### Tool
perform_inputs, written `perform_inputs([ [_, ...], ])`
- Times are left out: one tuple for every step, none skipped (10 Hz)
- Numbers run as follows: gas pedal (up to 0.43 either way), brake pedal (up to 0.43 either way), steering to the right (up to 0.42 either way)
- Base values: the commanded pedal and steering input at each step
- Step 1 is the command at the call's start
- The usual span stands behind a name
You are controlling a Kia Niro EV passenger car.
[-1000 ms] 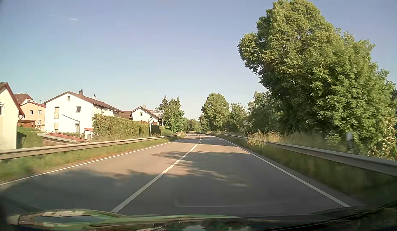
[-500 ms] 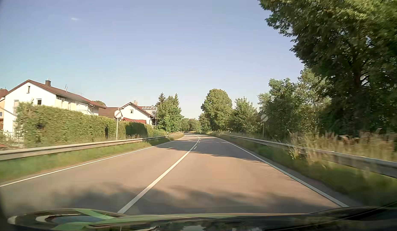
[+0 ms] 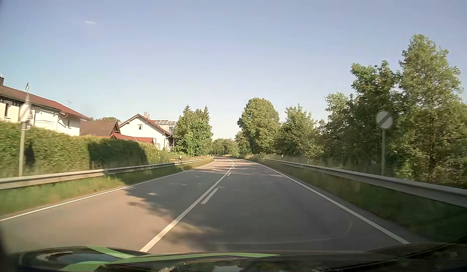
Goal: Follow the waypoints while adhering to traffic rules and regulations
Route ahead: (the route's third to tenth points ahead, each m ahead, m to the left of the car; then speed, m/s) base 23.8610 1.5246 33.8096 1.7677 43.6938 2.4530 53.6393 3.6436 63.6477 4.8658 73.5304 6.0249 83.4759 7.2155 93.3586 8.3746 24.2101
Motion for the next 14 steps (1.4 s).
perform_inputs([
  [0.311,0.0,-0.009],
  [0.319,0.0,-0.009],
  [0.339,0.0,-0.008],
  [0.339,0.0,-0.008],
  [0.35,0.0,-0.008],
  [0.35,0.0,-0.008],
  [0.35,0.0,-0.008],
  [0.35,0.0,-0.008],
  [0.331,0.0,-0.008],
  [0.311,0.0,-0.008],
  [0.299,0.0,-0.008],
  [0.299,0.0,-0.008],
  [0.299,0.0,-0.008],
  [0.299,0.0,-0.008],
])
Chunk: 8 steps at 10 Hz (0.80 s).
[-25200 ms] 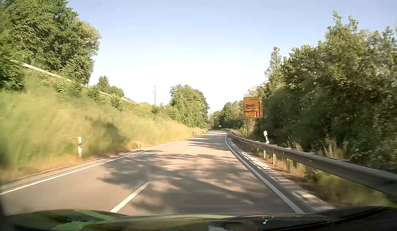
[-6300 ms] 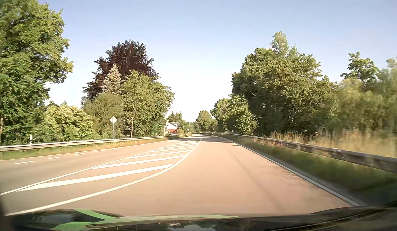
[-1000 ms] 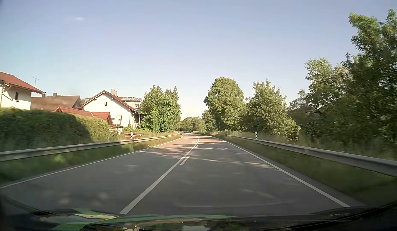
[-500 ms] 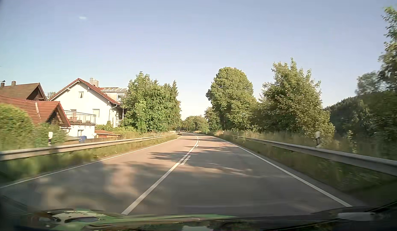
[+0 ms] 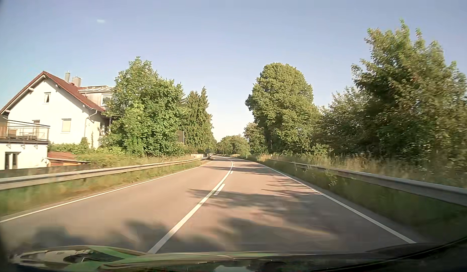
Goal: Follow the waypoints while adhering to traffic rules and regulations
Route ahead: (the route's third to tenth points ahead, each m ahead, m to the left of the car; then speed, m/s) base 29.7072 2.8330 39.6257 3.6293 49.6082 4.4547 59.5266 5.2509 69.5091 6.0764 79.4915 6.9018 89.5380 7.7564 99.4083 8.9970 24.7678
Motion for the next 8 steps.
perform_inputs([
  [0.299,0.0,-0.008],
  [0.287,0.0,-0.01],
  [0.287,0.0,-0.011],
  [0.287,0.0,-0.011],
  [0.287,0.0,-0.012],
  [0.287,0.0,-0.012],
  [0.287,0.0,-0.013],
  [0.287,0.0,-0.012],
])
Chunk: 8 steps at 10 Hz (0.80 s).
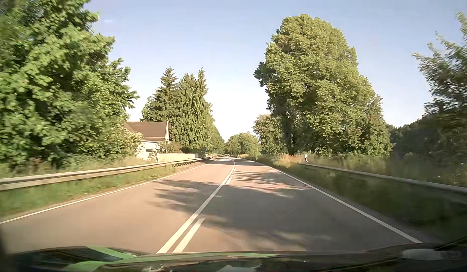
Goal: Follow the waypoints while adhering to traffic rules and regulations
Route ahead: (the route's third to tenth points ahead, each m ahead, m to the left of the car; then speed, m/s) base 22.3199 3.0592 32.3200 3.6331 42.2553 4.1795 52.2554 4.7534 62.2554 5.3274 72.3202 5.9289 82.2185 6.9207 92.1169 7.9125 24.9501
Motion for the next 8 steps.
perform_inputs([
  [0.287,0.0,-0.009],
  [0.299,0.0,-0.007],
  [0.311,0.0,-0.007],
  [0.311,0.0,-0.006],
  [0.331,0.0,-0.006],
  [0.331,0.0,-0.006],
  [0.35,0.0,-0.006],
  [0.35,0.0,-0.007],
])
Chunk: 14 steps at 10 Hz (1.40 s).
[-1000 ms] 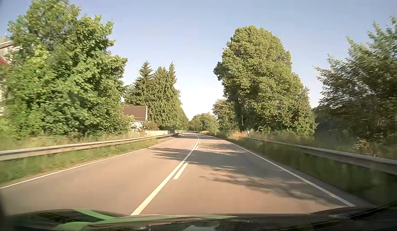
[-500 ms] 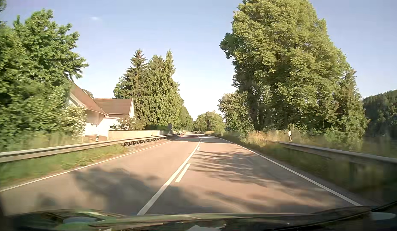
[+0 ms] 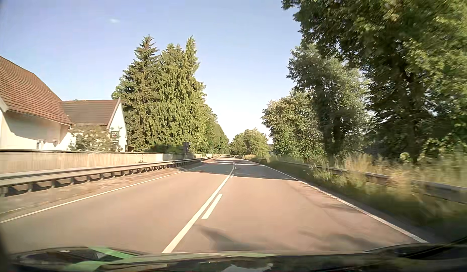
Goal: Follow the waypoints while adhering to traffic rules and regulations
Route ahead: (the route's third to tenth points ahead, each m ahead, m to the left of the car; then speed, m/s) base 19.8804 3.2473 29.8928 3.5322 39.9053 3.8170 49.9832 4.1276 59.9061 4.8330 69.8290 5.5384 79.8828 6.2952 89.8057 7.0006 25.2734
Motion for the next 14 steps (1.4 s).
perform_inputs([
  [0.358,0.0,-0.006],
  [0.358,0.0,-0.006],
  [0.358,0.0,-0.006],
  [0.35,0.0,-0.007],
  [0.319,0.0,-0.007],
  [0.299,0.0,-0.006],
  [0.287,0.0,-0.006],
  [0.287,0.0,-0.006],
  [0.299,0.0,-0.007],
  [0.311,0.0,-0.007],
  [0.319,0.0,-0.007],
  [0.339,0.0,-0.007],
  [0.339,0.0,-0.007],
  [0.35,0.0,-0.007],
])
